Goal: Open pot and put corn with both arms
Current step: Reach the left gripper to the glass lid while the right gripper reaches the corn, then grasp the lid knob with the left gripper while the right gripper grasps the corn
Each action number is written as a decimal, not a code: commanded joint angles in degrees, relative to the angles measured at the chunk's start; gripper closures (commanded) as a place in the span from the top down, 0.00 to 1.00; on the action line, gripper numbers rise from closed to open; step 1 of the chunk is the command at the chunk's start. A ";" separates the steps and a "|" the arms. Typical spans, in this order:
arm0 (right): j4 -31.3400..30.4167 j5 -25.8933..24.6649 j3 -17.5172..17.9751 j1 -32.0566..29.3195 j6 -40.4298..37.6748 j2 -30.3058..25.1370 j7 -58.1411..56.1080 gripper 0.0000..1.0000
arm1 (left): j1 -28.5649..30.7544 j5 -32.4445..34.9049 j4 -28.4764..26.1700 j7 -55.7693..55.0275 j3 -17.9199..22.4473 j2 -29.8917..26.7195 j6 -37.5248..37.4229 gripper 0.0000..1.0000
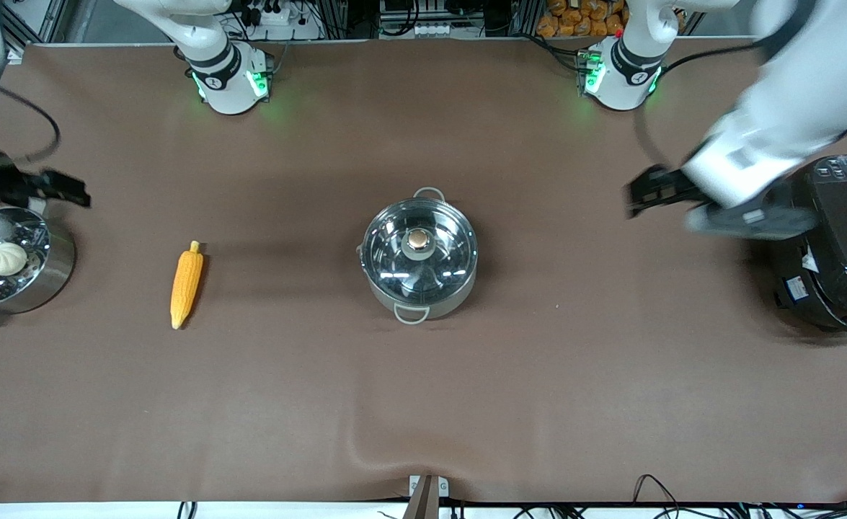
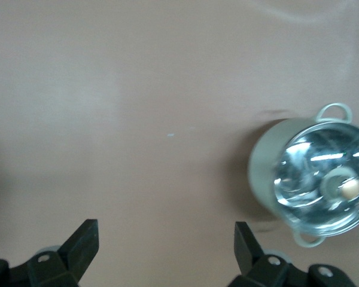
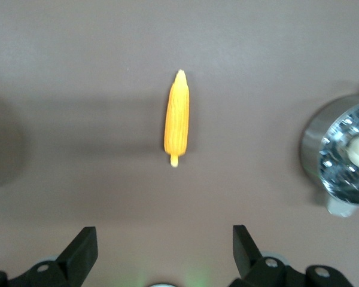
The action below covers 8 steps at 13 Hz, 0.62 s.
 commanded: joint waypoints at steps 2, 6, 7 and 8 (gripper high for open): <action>-10.49 0.74 0.43 0.17 14.09 2.06 0.01 1.00 | -9.98 -0.34 9.83 -19.05 0.83 11.69 2.73 1.00; -23.00 0.66 0.34 -1.24 36.07 7.05 -0.07 1.00 | -19.83 2.46 12.28 -41.20 2.57 20.12 9.51 1.00; -23.18 0.66 0.34 -2.02 38.29 9.86 -0.16 1.00 | -22.38 2.56 13.60 -44.47 4.06 22.84 9.95 1.00; -23.10 0.66 0.34 -2.12 39.70 12.41 -0.16 1.00 | -24.58 2.56 14.66 -46.42 5.91 24.61 10.39 1.00</action>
